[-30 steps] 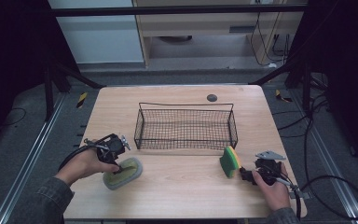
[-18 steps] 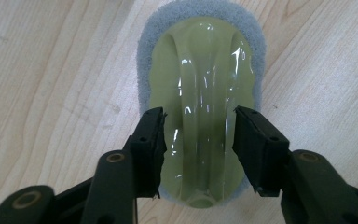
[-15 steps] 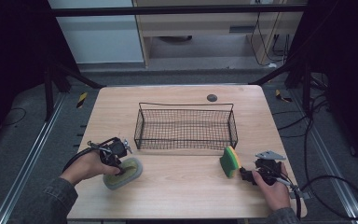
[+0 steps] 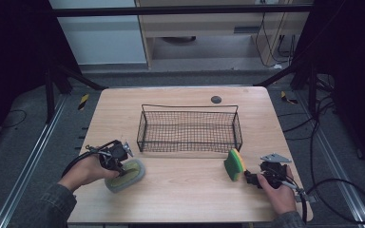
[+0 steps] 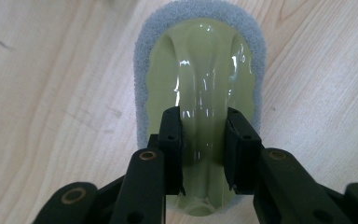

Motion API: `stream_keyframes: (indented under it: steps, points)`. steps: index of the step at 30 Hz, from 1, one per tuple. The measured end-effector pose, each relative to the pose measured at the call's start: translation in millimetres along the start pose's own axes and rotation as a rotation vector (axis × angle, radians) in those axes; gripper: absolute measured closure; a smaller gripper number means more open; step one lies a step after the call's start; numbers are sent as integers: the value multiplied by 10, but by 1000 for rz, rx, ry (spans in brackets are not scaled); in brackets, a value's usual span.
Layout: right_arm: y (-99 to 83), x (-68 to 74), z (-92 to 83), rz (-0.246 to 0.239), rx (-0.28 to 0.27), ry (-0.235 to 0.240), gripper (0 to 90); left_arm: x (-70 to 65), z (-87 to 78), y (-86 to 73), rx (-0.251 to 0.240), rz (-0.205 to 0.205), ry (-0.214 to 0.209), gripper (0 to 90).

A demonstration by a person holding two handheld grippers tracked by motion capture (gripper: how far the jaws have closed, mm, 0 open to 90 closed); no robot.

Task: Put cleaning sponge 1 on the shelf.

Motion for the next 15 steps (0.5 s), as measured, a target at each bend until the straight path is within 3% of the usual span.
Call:
stream_keyframes:
  steps: [7,15]
  points:
    - [0,0,0,0,0,0,6,38,-235,160,-79,79,125,707]
    - [0,-1,0,-1,0,-1,6,57,-326,268,-93,124,168,708]
Point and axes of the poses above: each handheld gripper's, and its own axes: z roughly forward along the jaws, y roughly out of its top, x roughly to its left, the point moved 10 cm from there along z, roughly forward along the jaws, and after that the axes turned 15 degrees about z, right-handed, at the moved point
